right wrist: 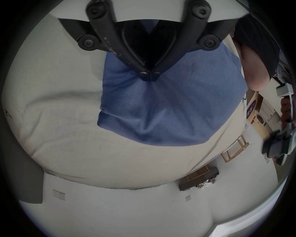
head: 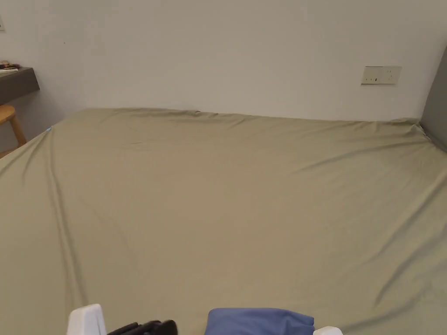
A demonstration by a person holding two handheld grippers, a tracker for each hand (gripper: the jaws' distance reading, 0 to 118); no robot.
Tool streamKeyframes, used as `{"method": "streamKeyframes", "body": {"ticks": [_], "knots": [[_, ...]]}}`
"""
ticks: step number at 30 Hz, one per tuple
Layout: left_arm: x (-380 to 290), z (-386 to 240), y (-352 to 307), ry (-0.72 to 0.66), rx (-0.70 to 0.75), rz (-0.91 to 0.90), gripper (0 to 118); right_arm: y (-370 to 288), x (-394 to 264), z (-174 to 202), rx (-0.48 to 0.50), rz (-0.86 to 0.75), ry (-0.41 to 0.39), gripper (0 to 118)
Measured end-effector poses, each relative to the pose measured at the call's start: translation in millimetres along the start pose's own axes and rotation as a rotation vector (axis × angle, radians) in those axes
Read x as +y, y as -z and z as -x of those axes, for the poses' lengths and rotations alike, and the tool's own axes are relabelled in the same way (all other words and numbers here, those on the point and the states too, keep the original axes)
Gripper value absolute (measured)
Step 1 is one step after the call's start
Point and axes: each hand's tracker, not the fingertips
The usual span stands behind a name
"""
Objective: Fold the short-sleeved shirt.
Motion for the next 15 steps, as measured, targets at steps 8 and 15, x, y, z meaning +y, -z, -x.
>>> {"method": "streamKeyframes", "body": {"ticks": [8,15], "knots": [[-17.9,130.5,109.1,-0.22,-0.037,0.317,117,-3.0,-1.2,-0.2,0.009,-0.005,0.03,1],[-21.5,110.1,127.9,-0.366,-0.216,0.216,118,-3.9,-2.0,-2.3,0.021,-0.008,0.047,1]]}}
